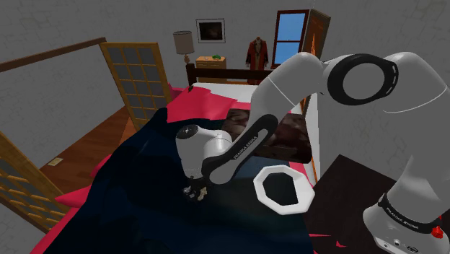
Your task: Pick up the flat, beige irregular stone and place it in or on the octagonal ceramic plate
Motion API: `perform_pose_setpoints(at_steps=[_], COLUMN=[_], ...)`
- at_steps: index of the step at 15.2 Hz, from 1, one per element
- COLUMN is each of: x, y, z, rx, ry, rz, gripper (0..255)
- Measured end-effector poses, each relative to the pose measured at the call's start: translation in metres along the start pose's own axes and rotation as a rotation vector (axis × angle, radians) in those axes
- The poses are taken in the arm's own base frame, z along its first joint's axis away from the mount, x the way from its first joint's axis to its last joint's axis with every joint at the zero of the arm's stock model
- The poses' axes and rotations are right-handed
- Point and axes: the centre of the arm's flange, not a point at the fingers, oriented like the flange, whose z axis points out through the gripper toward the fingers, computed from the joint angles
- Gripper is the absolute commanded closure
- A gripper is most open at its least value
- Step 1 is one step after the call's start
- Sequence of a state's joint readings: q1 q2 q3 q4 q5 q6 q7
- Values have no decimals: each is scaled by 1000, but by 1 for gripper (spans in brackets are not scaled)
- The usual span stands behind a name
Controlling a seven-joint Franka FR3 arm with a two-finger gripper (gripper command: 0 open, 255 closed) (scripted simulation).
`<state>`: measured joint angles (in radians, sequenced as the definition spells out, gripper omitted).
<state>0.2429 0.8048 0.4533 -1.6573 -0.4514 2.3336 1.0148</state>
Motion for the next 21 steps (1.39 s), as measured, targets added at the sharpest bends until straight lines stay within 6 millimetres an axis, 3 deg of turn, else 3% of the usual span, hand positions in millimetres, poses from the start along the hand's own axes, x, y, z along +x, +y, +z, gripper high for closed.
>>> perform_pose_setpoints(at_steps=[17,21], x=[-1,-24], y=[1,36], z=[-84,-85], rx=[0,1], ry=[0,0], rz=[0,0], gripper=[255,255])
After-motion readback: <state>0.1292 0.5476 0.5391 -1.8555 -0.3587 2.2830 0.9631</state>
